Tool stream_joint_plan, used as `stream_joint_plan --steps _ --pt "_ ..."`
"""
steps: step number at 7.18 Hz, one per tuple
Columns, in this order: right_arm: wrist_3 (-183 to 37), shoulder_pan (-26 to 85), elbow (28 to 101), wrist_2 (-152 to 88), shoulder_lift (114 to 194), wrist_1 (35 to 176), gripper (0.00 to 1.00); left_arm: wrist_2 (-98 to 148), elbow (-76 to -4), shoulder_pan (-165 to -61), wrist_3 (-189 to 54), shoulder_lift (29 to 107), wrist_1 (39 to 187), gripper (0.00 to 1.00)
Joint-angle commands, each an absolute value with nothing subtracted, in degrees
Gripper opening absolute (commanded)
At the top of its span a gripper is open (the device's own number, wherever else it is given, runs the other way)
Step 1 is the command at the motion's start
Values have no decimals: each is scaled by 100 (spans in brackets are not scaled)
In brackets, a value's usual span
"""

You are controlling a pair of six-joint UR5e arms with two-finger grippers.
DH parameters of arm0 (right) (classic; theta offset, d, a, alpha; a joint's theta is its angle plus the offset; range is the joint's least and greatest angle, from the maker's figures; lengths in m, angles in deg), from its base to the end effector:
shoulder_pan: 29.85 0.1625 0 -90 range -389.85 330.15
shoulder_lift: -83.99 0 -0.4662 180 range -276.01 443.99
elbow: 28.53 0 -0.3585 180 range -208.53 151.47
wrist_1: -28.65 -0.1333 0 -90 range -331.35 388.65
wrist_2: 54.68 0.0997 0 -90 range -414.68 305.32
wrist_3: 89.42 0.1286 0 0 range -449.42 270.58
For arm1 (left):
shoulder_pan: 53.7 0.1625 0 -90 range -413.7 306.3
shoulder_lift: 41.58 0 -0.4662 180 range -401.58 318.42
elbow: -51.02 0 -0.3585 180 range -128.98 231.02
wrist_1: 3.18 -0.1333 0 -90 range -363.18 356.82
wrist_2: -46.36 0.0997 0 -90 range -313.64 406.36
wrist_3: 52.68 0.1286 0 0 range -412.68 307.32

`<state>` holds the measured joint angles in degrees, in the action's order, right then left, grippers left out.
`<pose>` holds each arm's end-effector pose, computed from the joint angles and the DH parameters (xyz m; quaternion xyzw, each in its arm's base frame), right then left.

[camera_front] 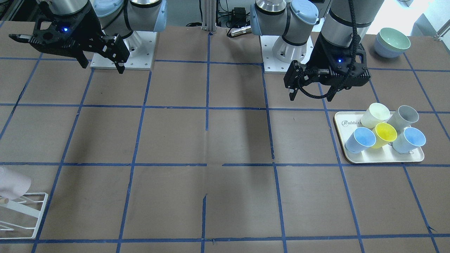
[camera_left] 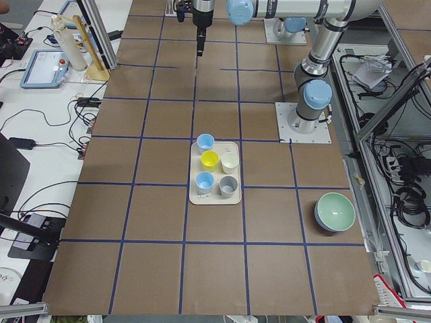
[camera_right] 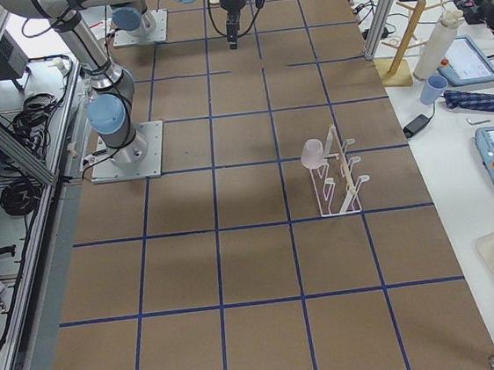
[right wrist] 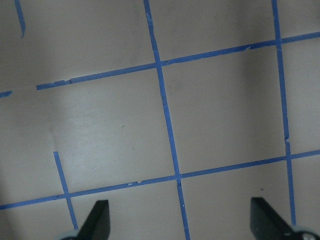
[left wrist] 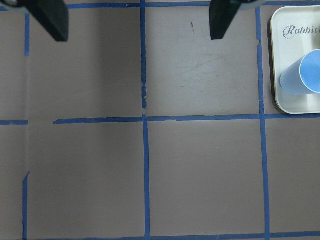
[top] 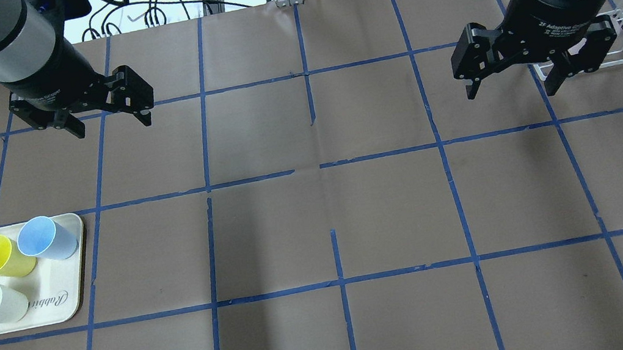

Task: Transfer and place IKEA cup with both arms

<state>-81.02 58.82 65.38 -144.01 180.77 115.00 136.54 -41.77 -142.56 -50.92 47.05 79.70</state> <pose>0.1255 -0.4040 0.5135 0.0848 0.9964 0.0072 0.0054 -0.1237 -0.4618 0.5016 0.0053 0.9987 -0.0497 0.0028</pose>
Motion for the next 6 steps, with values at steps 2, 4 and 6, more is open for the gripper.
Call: stream_joint_plan --steps 2,4,6 --pt "-8116 5884 6560 -14381 18014 11522 100 13654 -4180 -14256 -5092 4701 7970 100" --pt "-8115 5884 6552 -14389 17970 11531 100 13654 -4180 -14256 -5092 4701 7970 100" --pt "-8019 5884 6552 -14407 18022 11522 100 13654 -4188 -14256 -5092 4701 7970 100"
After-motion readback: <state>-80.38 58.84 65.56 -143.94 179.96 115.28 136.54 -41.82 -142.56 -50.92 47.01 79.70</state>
